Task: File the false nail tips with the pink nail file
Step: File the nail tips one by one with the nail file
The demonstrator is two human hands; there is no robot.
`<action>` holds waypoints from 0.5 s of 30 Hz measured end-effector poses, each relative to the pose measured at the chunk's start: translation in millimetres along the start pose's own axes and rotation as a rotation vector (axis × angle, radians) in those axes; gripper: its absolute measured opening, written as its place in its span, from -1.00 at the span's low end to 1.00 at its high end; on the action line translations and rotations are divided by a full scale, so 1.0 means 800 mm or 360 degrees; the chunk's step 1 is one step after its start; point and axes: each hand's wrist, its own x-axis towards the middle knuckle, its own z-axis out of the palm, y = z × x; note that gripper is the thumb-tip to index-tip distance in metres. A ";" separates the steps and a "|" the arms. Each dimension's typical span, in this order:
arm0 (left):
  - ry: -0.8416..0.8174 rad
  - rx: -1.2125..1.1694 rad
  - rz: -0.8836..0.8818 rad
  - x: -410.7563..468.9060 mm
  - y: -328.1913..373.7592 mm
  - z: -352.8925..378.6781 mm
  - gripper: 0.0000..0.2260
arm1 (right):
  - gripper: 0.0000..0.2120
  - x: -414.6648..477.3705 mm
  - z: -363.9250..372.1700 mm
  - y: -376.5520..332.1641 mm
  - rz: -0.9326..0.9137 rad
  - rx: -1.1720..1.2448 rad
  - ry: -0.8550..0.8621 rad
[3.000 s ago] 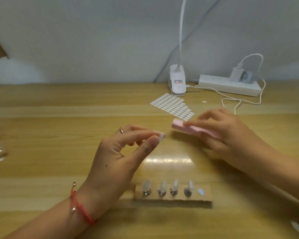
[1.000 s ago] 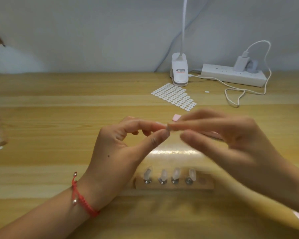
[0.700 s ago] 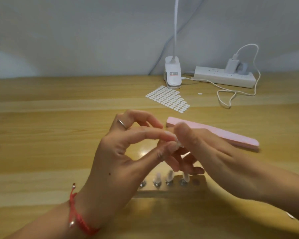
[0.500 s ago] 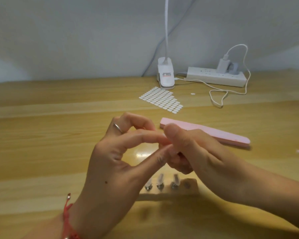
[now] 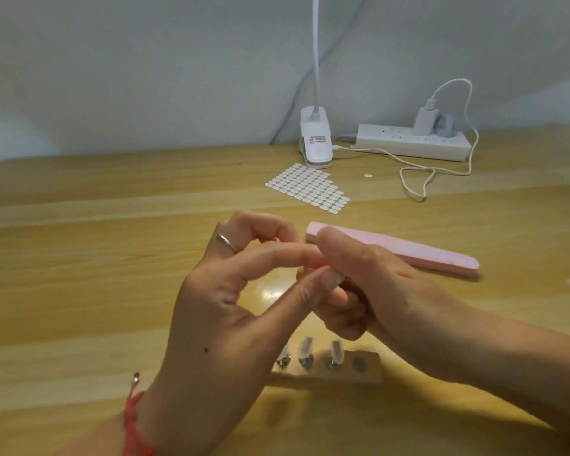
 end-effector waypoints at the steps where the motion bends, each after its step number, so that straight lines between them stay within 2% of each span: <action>1: 0.0090 -0.0023 -0.0065 0.000 -0.002 -0.003 -0.81 | -0.56 0.000 0.000 0.000 -0.0009 -0.0003 0.0004; 11: 0.0086 -0.0026 -0.0077 -0.001 -0.005 -0.002 -0.80 | -0.59 0.001 0.000 0.005 -0.0105 -0.0223 0.0096; 15: 0.0092 0.0000 -0.0097 -0.001 -0.007 -0.003 -0.92 | -0.57 0.000 0.001 0.008 -0.0045 -0.0149 0.0109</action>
